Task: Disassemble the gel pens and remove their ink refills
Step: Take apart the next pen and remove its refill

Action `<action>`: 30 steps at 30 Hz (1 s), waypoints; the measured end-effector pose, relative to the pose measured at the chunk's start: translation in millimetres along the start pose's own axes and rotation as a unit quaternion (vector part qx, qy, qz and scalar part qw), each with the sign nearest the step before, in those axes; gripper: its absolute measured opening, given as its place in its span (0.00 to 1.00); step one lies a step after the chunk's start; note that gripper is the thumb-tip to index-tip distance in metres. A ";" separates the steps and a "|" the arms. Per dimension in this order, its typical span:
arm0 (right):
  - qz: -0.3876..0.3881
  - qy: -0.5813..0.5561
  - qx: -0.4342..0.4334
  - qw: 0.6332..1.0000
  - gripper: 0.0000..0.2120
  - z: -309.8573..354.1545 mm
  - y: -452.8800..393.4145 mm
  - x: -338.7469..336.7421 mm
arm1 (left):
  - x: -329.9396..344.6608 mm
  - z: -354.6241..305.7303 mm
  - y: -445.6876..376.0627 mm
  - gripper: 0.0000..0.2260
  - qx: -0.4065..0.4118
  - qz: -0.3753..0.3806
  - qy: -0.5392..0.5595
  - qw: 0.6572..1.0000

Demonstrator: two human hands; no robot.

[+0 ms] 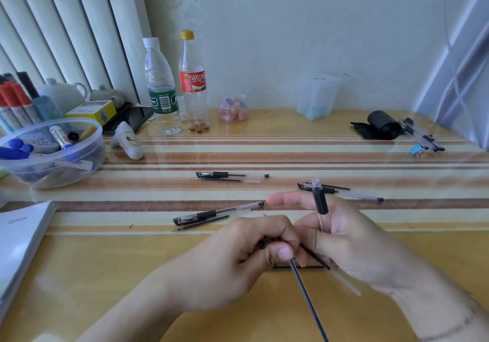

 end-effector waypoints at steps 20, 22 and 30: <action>-0.210 0.163 -0.068 0.962 0.11 6.1 5.4 -41.3 | -111.5 9.6 21.0 0.15 0.082 -0.220 0.217 0.948; -0.207 0.161 -0.076 0.962 0.14 5.0 5.7 -41.1 | -111.5 10.9 21.2 0.15 0.080 -0.219 0.224 0.946; -0.197 0.164 -0.083 0.963 0.16 2.1 4.8 -40.3 | -106.5 11.2 19.3 0.15 0.076 -0.204 0.235 0.947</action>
Point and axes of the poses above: each hand's wrist, its own y-axis away from the middle knuckle, its own x-axis out of the palm, z = x × y, the point moved 10 cm from there along -y, towards the middle knuckle, and after that the axes turned 10 degrees about y, right-handed, at the moved point
